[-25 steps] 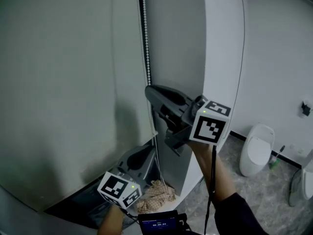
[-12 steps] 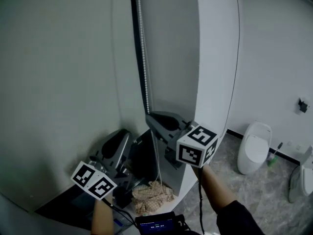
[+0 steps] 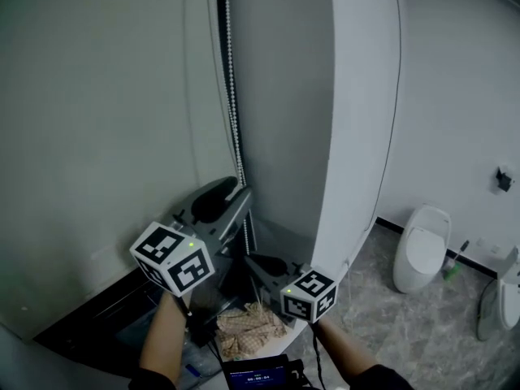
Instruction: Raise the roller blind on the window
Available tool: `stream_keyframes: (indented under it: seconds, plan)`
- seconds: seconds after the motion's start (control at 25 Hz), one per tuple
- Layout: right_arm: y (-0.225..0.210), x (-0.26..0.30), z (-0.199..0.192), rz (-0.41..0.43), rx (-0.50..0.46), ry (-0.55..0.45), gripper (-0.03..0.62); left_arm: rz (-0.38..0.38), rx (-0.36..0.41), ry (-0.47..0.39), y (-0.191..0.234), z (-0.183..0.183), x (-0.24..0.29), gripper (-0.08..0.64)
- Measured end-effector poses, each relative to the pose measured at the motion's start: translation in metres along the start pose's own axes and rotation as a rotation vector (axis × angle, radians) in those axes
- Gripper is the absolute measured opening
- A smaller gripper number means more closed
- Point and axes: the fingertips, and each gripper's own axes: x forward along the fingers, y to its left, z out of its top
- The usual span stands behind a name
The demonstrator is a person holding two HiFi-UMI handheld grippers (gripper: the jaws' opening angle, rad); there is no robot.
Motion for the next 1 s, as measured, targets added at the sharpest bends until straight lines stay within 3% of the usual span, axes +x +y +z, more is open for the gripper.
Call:
stream_keyframes:
  seconds: [0.08,0.2,0.4,0.52,0.6,0.8,1.0]
  plan:
    - [0.002,-0.001,-0.015,-0.005,0.007,0.006,0.011,0.003,0.002,-0.017,0.005,0.001,-0.002,0.126]
    - [0.007,-0.002,-0.014,0.003,0.027,0.003,0.011,-0.01,-0.024,-0.006,0.005,0.006,0.001,0.026]
    - [0.008,-0.012,-0.018,0.057,0.039,0.024,0.011,-0.022,-0.041,-0.014,-0.001,0.009,-0.002,0.012]
    - [-0.003,-0.025,-0.003,0.121,0.189,-0.026,0.048,-0.01,-0.011,-0.018,-0.002,0.012,-0.003,0.012]
    - [-0.016,-0.034,0.027,0.106,0.258,-0.105,0.077,-0.009,-0.007,-0.004,-0.002,0.009,-0.004,0.012]
    - [-0.028,-0.036,0.108,0.081,0.16,-0.186,0.081,0.011,-0.003,0.027,0.003,-0.005,-0.01,0.011]
    - [-0.009,-0.01,0.146,0.11,0.022,-0.185,0.081,-0.006,0.006,0.101,-0.003,-0.062,-0.033,0.011]
